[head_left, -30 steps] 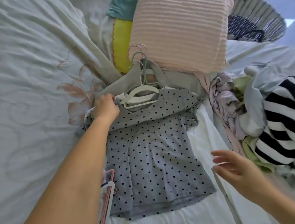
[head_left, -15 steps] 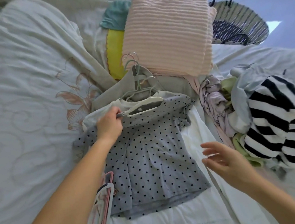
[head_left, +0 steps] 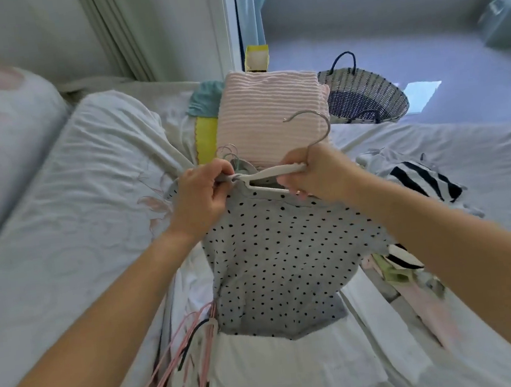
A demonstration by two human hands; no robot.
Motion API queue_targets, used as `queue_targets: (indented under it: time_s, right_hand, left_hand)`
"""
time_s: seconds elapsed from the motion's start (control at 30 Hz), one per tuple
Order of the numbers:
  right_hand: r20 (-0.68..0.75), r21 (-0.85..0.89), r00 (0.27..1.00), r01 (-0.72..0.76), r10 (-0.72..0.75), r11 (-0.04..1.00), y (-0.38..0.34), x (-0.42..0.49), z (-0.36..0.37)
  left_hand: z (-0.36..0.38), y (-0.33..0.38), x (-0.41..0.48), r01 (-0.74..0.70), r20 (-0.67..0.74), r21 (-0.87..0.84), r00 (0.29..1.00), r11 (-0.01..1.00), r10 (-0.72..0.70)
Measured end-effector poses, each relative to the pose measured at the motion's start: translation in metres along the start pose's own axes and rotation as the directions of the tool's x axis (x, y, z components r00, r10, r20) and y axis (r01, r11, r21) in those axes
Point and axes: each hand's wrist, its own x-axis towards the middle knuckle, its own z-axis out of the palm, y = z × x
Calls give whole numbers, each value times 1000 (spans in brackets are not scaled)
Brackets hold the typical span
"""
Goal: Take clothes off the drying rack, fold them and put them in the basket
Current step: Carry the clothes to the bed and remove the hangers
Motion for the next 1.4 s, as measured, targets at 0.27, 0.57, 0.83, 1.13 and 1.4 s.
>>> queue_targets:
  time_s: [0.27,0.57,0.83,1.13,1.4]
  right_hand:
    - [-1,-97,984,176,-177,980,-30,-44,-43]
    - [-135,61,983,137,-128,989,24,-102,-117]
    - [-588,566,809,437,-29,699,62,-152,-179]
    - [-766,560,620,517,168,647,132,-214,-250]
    - [-855,506,453,616,254,604,189,-258,-326]
  left_hand:
    - [-35,59,-10,73,-43,22,996,997,-72]
    - [-54,72,-8,429,-141,-260,869,865,-474]
    - [44,169,43,510,136,-405,854,758,-502]
    - [138,285,89,578,307,-536,812,615,-496]
    - [195,365,155,571,327,-653,806,498,-494]
